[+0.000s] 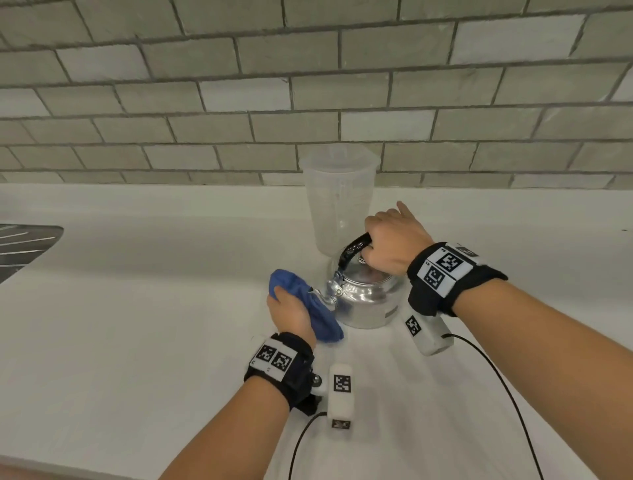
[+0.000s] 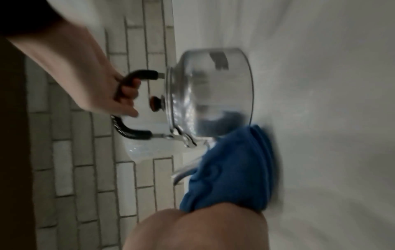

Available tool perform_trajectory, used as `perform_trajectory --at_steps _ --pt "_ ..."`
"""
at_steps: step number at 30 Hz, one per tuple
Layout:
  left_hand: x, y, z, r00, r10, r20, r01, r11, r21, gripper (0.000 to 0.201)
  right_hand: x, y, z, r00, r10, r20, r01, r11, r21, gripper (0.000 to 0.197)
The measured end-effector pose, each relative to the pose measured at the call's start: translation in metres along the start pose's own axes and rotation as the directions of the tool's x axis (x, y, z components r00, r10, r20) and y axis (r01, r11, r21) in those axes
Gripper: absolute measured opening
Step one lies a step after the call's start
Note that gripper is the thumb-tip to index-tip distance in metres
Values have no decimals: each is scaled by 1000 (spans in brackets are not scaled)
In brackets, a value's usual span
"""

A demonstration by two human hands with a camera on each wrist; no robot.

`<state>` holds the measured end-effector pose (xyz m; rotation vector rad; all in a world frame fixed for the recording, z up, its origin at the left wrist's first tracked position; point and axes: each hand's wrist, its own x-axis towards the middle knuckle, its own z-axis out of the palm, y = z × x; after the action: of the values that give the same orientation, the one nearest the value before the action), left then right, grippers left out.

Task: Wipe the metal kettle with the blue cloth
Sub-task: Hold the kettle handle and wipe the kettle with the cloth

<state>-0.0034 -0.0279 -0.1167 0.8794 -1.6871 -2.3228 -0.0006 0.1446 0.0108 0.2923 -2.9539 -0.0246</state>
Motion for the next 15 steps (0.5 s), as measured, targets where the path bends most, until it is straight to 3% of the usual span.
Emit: perform_trajectory --at_steps 3,5,9,11,13,14,15 --pt "-27 6 -4 991 128 -41 -131 989 -68 36 5 -6 -4 997 71 -9 -71 997 -7 17" --pt "-44 10 -1 962 273 -1 -272 959 -78 26 9 -9 -7 991 130 33 -130 991 -4 18" --pt "-60 1 29 798 524 297 -575 810 115 25 15 -14 -7 976 200 80 -202 979 16 28" --pt "-63 -10 43 776 482 408 -608 744 278 45 18 -16 -9 964 231 130 -239 970 49 30" --pt "-65 -20 52 806 388 447 -568 718 401 55 20 -16 -12 950 255 182 -273 958 83 24" --pt "-68 -23 54 794 389 467 -595 655 466 62 21 -16 -13 944 264 200 -287 953 98 20" --pt "-69 -28 52 747 432 505 -663 536 522 73 22 -16 -14 938 273 211 -300 948 108 15"
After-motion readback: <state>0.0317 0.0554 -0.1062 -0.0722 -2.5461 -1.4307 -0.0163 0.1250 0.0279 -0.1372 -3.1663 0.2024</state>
